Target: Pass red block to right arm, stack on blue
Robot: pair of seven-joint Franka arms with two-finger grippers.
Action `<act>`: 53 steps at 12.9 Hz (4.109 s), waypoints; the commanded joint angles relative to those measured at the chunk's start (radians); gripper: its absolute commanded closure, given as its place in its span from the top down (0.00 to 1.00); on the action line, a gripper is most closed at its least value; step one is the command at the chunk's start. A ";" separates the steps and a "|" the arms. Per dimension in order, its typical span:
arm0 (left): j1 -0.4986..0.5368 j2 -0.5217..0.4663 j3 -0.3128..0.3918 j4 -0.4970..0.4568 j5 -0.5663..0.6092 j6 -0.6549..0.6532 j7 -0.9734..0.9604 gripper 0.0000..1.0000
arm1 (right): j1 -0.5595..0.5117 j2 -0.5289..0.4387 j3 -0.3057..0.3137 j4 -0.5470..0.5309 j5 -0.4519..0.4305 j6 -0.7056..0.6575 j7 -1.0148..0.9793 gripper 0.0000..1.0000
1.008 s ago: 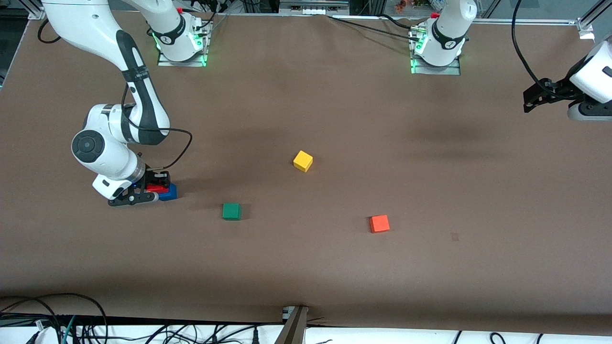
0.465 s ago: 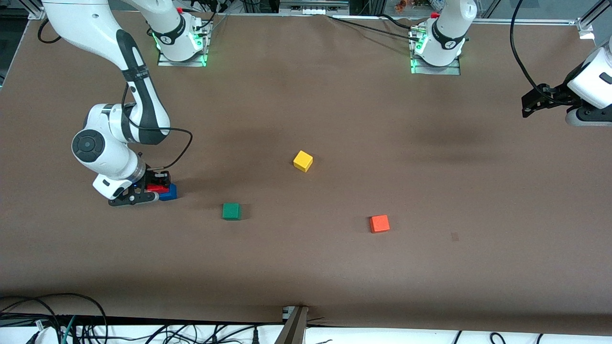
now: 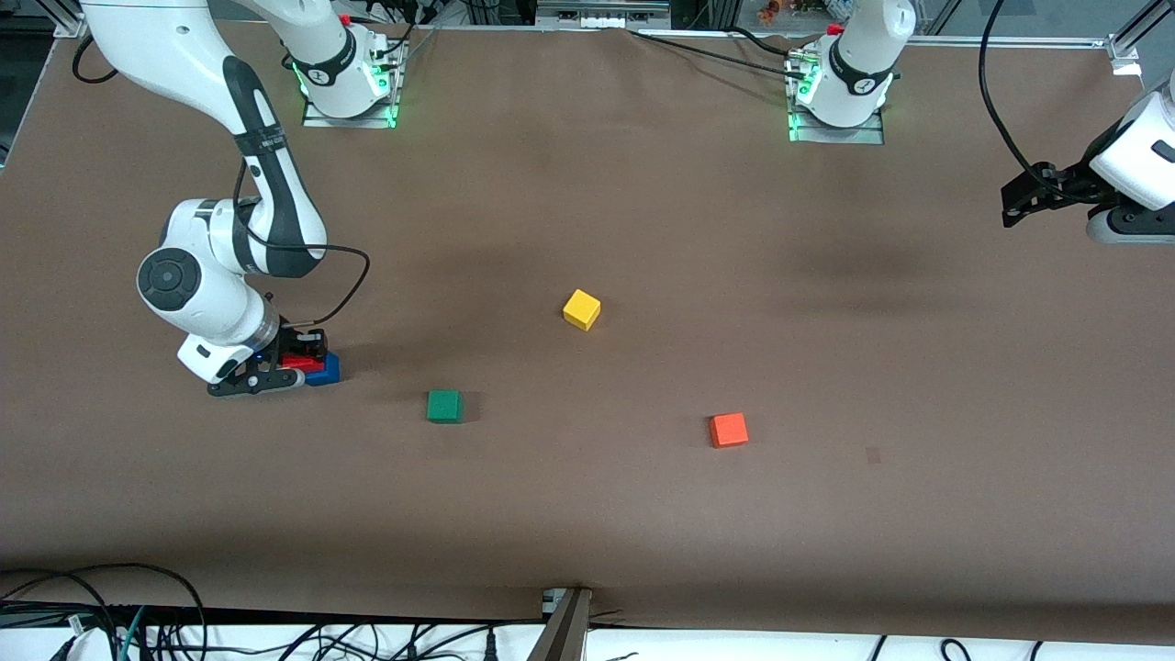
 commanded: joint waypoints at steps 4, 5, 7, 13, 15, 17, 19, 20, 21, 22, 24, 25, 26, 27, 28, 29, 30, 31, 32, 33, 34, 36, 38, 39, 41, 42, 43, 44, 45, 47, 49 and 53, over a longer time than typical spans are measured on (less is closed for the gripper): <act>-0.013 0.016 0.001 0.028 -0.017 -0.004 -0.012 1.00 | 0.002 -0.024 0.003 -0.029 0.003 0.020 0.002 0.09; -0.013 0.016 0.001 0.029 -0.017 -0.004 -0.012 1.00 | 0.002 -0.024 0.003 -0.029 0.011 0.021 0.002 0.09; -0.013 0.016 0.001 0.028 -0.017 -0.005 -0.012 1.00 | 0.002 -0.022 0.003 -0.029 0.018 0.023 0.002 0.08; -0.017 0.017 -0.001 0.037 -0.019 -0.007 -0.014 1.00 | 0.002 -0.018 0.003 -0.020 0.018 0.026 0.002 0.09; -0.017 0.017 -0.001 0.037 -0.019 -0.012 -0.014 1.00 | 0.002 -0.015 0.003 -0.020 0.018 0.030 0.002 0.09; -0.017 0.017 -0.001 0.037 -0.019 -0.012 -0.014 1.00 | 0.002 -0.015 0.003 -0.020 0.020 0.038 0.003 0.09; -0.017 0.017 -0.001 0.037 -0.019 -0.012 -0.012 1.00 | 0.002 -0.013 0.003 -0.018 0.031 0.040 0.003 0.09; -0.017 0.017 -0.001 0.037 -0.017 -0.012 -0.014 1.00 | 0.002 -0.009 0.005 -0.020 0.034 0.041 0.003 0.09; -0.017 0.017 -0.001 0.037 -0.019 -0.012 -0.014 1.00 | 0.002 -0.007 0.005 -0.020 0.034 0.049 0.003 0.09; -0.017 0.017 -0.001 0.037 -0.019 -0.012 -0.014 1.00 | 0.002 -0.007 0.005 -0.020 0.034 0.052 0.003 0.09; -0.019 0.016 -0.002 0.037 -0.019 -0.016 -0.014 1.00 | 0.002 -0.007 0.005 -0.020 0.034 0.052 0.002 0.09; -0.019 0.017 -0.005 0.037 -0.019 -0.018 -0.014 1.00 | 0.002 -0.007 0.005 -0.020 0.034 0.050 0.002 0.11; -0.019 0.017 -0.005 0.037 -0.019 -0.018 -0.014 1.00 | 0.002 -0.007 0.005 -0.020 0.034 0.050 0.002 0.21; -0.017 0.017 -0.005 0.037 -0.019 -0.018 -0.014 1.00 | 0.002 -0.007 0.005 -0.020 0.034 0.050 0.002 0.67; -0.017 0.017 -0.005 0.037 -0.019 -0.018 -0.014 1.00 | 0.002 -0.007 0.005 -0.014 0.034 0.049 -0.007 1.00; -0.019 0.017 -0.005 0.037 -0.019 -0.019 -0.014 1.00 | 0.002 -0.007 0.003 0.017 0.034 0.040 -0.012 1.00; -0.017 0.016 -0.005 0.040 -0.019 -0.019 -0.014 1.00 | 0.002 -0.010 0.003 0.032 0.034 0.026 -0.012 1.00; -0.019 0.017 -0.007 0.048 -0.017 -0.028 -0.015 1.00 | 0.001 -0.015 0.003 0.055 0.034 0.000 -0.011 1.00; -0.020 0.017 -0.014 0.051 -0.019 -0.038 -0.015 1.00 | -0.001 -0.021 0.002 0.077 0.034 -0.043 -0.011 1.00; -0.019 0.016 -0.039 0.051 -0.017 -0.039 -0.017 1.00 | 0.001 -0.030 0.002 0.116 0.034 -0.116 -0.009 1.00; -0.019 0.016 -0.042 0.052 -0.017 -0.039 -0.015 1.00 | 0.001 -0.035 0.000 0.174 0.034 -0.216 -0.003 1.00; -0.019 0.016 -0.044 0.053 -0.017 -0.039 -0.015 1.00 | -0.002 -0.039 -0.006 0.305 0.034 -0.439 0.000 1.00; -0.017 0.016 -0.042 0.053 -0.017 -0.039 -0.015 1.00 | -0.016 -0.042 -0.026 0.446 0.032 -0.644 -0.001 1.00; -0.017 0.016 -0.042 0.053 -0.017 -0.039 -0.015 1.00 | -0.018 -0.041 -0.047 0.513 0.032 -0.728 -0.003 1.00; -0.017 0.016 -0.042 0.053 -0.017 -0.039 -0.015 1.00 | -0.021 -0.042 -0.063 0.635 0.023 -0.901 0.000 1.00; -0.017 0.016 -0.042 0.053 -0.017 -0.039 -0.015 1.00 | -0.022 -0.042 -0.081 0.675 0.023 -0.977 0.000 1.00; -0.017 0.016 -0.042 0.053 -0.017 -0.039 -0.015 1.00 | -0.021 -0.042 -0.095 0.708 0.023 -1.023 0.002 1.00; -0.017 0.016 -0.042 0.053 -0.017 -0.039 -0.015 1.00 | -0.021 -0.063 -0.092 0.715 0.018 -1.046 0.014 1.00; -0.017 0.016 -0.042 0.053 -0.017 -0.039 -0.015 1.00 | -0.035 -0.106 -0.086 0.701 0.008 -1.060 0.046 1.00; -0.016 0.016 -0.042 0.053 -0.017 -0.039 -0.015 1.00 | -0.123 -0.174 0.027 0.648 -0.037 -1.068 0.087 1.00; -0.016 0.016 -0.042 0.053 -0.017 -0.041 -0.015 1.00 | -0.212 -0.237 0.150 0.594 -0.109 -1.068 0.115 1.00; -0.016 0.016 -0.042 0.053 -0.017 -0.041 -0.015 1.00 | -0.302 -0.360 0.263 0.488 -0.103 -1.056 0.177 1.00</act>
